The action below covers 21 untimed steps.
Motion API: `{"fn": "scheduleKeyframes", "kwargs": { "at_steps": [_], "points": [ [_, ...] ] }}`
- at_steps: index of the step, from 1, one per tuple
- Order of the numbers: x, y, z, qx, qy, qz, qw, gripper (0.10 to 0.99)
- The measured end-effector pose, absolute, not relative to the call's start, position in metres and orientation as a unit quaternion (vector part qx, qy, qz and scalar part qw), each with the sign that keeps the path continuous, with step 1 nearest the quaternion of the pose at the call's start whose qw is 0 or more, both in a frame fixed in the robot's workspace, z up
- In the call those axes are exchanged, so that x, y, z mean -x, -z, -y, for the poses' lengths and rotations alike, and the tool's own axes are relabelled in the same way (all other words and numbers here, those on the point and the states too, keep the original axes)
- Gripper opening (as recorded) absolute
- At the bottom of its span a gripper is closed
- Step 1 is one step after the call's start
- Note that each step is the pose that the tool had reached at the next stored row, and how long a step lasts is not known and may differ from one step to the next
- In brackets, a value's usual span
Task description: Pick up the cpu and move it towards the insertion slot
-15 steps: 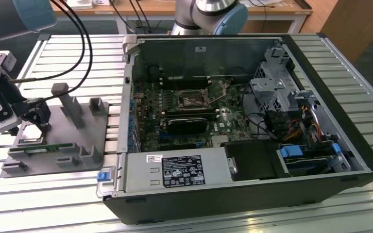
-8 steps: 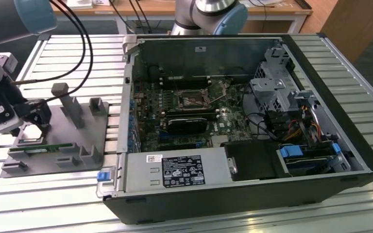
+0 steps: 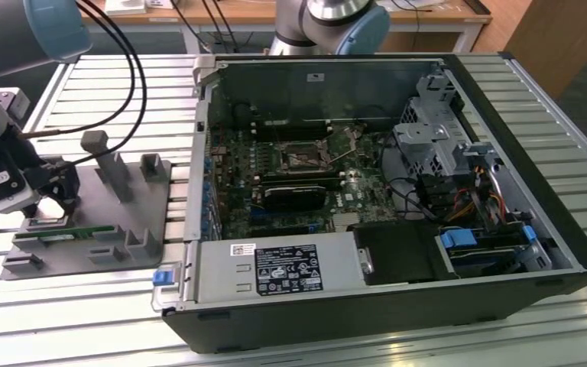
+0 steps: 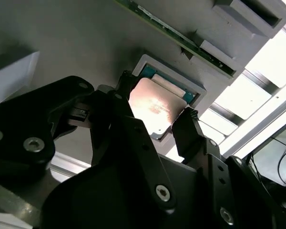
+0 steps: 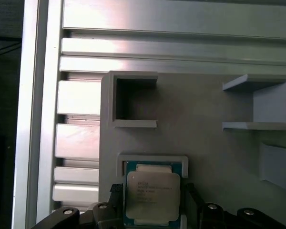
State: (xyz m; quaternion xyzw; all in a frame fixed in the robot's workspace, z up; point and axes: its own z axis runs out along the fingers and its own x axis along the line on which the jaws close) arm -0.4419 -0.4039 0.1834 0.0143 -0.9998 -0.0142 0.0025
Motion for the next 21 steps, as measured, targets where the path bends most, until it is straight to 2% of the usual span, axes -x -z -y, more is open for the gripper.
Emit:
{"fn": "scheduleKeyframes", "kwargs": {
  "at_steps": [14, 16, 17, 21],
  "points": [
    [0.4445, -0.183, 0.4029, -0.015, 0.016, 1.0, 0.002, 0.624],
    [0.4445, -0.1831, 0.4029, -0.015, 0.016, 1.0, 0.002, 0.604],
    [0.4445, -0.1831, 0.4029, -0.015, 0.016, 1.0, 0.002, 0.541],
    [0.4445, -0.1837, 0.4029, -0.015, 0.016, 1.0, 0.002, 0.541]
  ]
}}
